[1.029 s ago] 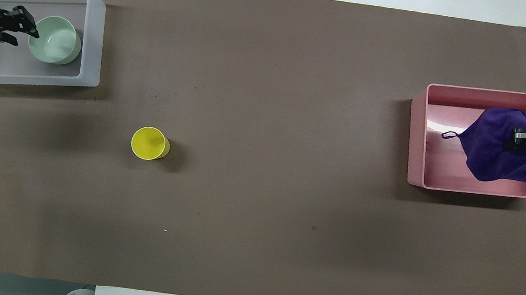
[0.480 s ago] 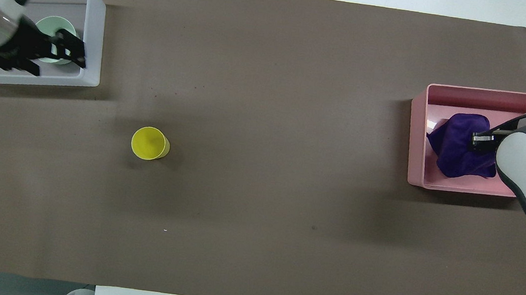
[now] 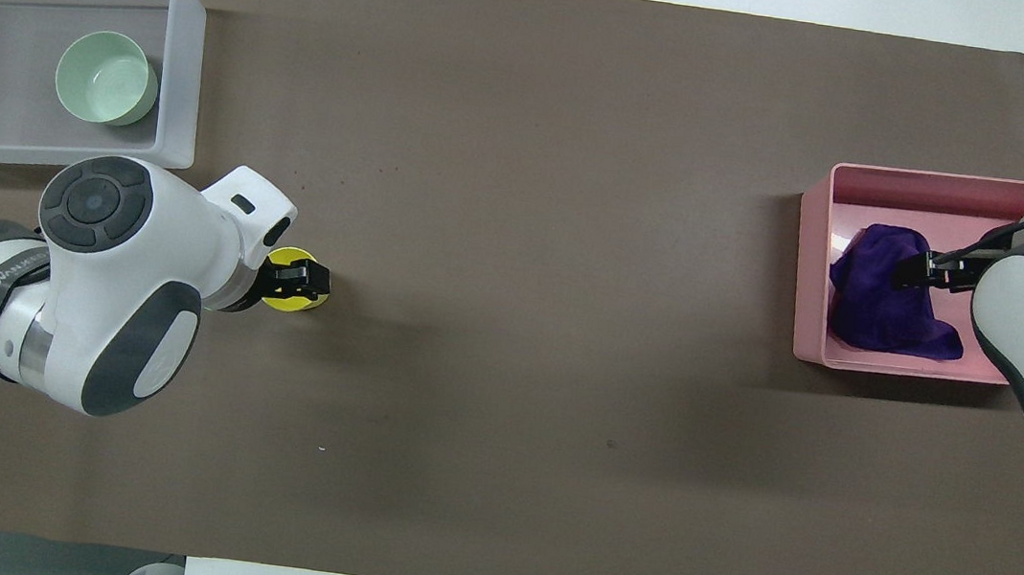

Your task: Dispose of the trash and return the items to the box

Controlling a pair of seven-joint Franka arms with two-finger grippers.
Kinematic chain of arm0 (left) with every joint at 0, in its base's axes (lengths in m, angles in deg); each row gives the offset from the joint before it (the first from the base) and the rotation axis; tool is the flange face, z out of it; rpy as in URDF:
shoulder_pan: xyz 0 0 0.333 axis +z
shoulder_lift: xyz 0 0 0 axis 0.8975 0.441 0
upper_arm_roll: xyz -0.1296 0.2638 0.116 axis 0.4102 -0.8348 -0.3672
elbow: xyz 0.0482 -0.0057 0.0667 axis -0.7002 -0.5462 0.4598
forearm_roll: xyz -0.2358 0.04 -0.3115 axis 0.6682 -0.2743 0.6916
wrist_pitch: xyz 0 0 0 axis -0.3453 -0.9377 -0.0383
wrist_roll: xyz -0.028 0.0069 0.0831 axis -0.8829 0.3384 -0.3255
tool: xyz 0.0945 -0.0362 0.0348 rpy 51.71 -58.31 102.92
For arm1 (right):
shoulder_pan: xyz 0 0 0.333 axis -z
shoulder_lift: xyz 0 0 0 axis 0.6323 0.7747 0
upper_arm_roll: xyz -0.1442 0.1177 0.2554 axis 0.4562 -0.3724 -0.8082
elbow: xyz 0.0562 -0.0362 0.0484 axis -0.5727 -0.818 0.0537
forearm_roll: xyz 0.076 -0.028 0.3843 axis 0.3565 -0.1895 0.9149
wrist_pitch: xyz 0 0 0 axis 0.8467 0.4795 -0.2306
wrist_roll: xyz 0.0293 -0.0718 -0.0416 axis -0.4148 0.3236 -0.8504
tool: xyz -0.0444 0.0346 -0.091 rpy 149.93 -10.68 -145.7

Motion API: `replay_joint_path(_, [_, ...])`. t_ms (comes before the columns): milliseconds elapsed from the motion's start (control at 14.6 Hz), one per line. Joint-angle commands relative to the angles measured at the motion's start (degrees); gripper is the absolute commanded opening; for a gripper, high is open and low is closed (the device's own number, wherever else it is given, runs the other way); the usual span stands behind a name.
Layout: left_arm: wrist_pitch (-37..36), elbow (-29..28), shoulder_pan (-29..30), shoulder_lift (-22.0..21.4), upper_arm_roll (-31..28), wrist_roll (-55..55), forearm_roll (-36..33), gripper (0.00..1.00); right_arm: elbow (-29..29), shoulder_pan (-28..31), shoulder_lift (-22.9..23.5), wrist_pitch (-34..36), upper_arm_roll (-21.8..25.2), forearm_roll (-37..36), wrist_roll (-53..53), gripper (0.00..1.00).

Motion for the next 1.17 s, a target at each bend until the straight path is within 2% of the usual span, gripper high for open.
replay_joint_path(0, [1.1, -1.9, -0.5, -2.1, -0.9, 0.4, -1.1, 0.99, 3.4, -1.9, -2.3, 5.7, -0.3, -0.2, 0.4, 1.0])
replay_joint_path(343, [6.2, -4.4, 1.5, -0.6, -0.9, -0.3, -1.1, 0.82, 13.4, -2.9, -3.3, 20.5, -0.4, -0.4, 3.9, 1.0])
replay_joint_path(412, [7.3, -4.4, 1.5, 0.3, -0.9, 0.0, -1.0, 0.59, 13.7, -2.9, -4.2, 22.2, -0.4, -0.4, 3.9, 1.0])
replay_joint_path(480, [7.9, -4.8, 1.1, 0.6, -0.9, 0.2, -1.1, 0.24, 13.7, -2.9, -5.5, 23.3, -0.4, -0.5, 3.9, 1.0])
replay_joint_path(549, [7.9, -4.8, 0.8, 0.6, -0.9, 0.1, -1.1, 0.12, 13.7, -2.8, -6.4, 24.9, -0.4, -0.5, 3.9, 1.0])
replay_joint_path(618, [8.1, -4.7, 0.8, 0.7, -0.9, 0.0, -1.1, 0.05, 13.7, -2.8, -7.5, 26.7, -0.4, -0.5, 4.0, 1.0])
replay_joint_path(686, [8.2, -4.6, 0.8, 0.7, -0.9, 0.0, -1.0, 0.0, 13.7, -2.9, -8.2, 27.3, -0.5, -0.4, 4.5, 1.0])
replay_joint_path(824, [7.7, -2.4, 1.4, 1.8, -1.0, -0.1, -1.0, 0.0, 13.7, -2.9, -9.1, 28.1, -0.9, 0.1, 4.9, 1.0])
replay_joint_path(961, [4.3, 3.6, 2.1, 3.0, -1.4, 0.2, -1.0, 0.0, 14.3, -2.9, -9.3, 28.6, -1.9, 0.1, 5.0, 1.0])
replay_joint_path(1098, [-5.3, 12.9, 5.5, 2.5, -1.4, -0.4, -1.0, 0.0, 15.8, -2.9, -8.9, 29.2, -2.5, 0.1, 5.7, 1.0])
